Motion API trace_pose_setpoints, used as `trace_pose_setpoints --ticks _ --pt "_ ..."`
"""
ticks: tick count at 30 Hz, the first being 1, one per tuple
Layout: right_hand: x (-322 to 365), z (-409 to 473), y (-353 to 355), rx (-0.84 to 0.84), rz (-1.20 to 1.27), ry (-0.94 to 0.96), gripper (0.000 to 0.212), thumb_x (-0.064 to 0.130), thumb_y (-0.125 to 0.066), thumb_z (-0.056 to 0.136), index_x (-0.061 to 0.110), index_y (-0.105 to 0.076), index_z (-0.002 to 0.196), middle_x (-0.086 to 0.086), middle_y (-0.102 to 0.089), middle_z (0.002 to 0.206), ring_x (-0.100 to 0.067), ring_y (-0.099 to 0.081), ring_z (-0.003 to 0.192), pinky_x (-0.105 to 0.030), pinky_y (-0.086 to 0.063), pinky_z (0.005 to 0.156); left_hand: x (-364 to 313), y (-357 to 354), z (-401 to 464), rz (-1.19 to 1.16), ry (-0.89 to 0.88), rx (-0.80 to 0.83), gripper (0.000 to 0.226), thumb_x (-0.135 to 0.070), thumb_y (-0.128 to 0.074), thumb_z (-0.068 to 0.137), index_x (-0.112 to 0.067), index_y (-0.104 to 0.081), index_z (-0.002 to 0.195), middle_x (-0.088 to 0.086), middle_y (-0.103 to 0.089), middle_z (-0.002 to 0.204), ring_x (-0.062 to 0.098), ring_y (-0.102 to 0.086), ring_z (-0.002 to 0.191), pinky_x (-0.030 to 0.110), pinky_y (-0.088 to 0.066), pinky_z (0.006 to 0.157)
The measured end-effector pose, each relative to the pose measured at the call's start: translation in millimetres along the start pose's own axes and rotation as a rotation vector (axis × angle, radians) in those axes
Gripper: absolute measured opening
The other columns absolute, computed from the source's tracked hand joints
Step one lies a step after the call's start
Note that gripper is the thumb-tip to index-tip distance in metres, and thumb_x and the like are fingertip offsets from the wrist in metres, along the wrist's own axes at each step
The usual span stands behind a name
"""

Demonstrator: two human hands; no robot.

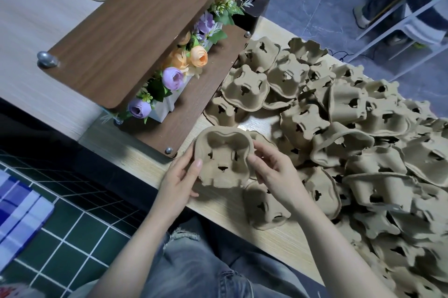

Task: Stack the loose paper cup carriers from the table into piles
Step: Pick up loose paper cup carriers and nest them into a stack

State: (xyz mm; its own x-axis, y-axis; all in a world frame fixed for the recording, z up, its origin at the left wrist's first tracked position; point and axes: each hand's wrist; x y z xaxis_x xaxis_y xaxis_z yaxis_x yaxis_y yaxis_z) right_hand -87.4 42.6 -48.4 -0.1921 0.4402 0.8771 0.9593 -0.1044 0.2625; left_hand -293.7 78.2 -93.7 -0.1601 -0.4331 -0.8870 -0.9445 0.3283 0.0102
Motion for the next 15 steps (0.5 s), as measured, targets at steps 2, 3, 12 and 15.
trace_pose_setpoints --ticks 2,3,12,15 --pt "-3.7 4.9 -1.4 0.008 -0.025 -0.045 0.030 0.013 -0.055 0.098 0.023 -0.063 0.126 0.006 -0.057 0.074 0.001 -0.046 0.055 -0.017 -0.038 0.053 1.1 1.0 0.1 0.004 -0.006 -0.001 0.043 -0.036 -0.051 0.098 -0.060 -0.037 0.131 -0.021 -0.052 0.133 -0.003 -0.064 0.096 0.027 -0.056 0.068" --pt "-6.1 7.3 -2.7 0.003 -0.036 -0.062 0.031 0.014 -0.055 0.098 0.023 -0.063 0.127 0.005 -0.056 0.073 0.001 -0.046 0.055 -0.018 -0.039 0.054 1.5 1.2 0.1 0.007 -0.008 -0.004 0.044 -0.036 -0.051 0.098 -0.060 -0.037 0.132 -0.019 -0.053 0.134 -0.002 -0.064 0.095 0.029 -0.055 0.067" --pt "-22.0 14.3 -5.7 -0.158 -0.048 -0.033 0.028 0.011 -0.065 0.092 0.029 -0.067 0.114 0.010 -0.057 0.078 -0.011 -0.048 0.066 -0.031 -0.042 0.065 9.9 0.2 5.8 0.010 0.016 -0.040 0.059 -0.017 -0.060 0.096 -0.062 -0.038 0.127 -0.006 -0.064 0.090 0.017 -0.050 0.070 0.049 -0.058 0.071" --pt "-25.5 18.3 5.2 -0.251 -0.231 0.032 0.030 0.017 -0.068 0.090 0.037 -0.064 0.112 0.007 -0.056 0.097 -0.004 -0.052 0.073 -0.024 -0.045 0.073 12.5 1.4 8.1 -0.001 0.007 -0.063 0.066 -0.013 -0.060 0.096 -0.070 -0.042 0.124 0.002 -0.058 0.087 0.021 -0.050 0.072 0.047 -0.059 0.066"
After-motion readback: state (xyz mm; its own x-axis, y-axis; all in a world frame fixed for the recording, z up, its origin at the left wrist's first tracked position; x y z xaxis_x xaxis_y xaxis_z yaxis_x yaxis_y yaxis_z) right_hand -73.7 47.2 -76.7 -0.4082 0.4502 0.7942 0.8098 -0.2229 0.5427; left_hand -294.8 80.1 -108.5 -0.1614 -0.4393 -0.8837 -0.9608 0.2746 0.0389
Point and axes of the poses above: each hand's wrist, its own z-axis towards the middle knuckle, its own y-axis out of the back of the hand, x = y × z
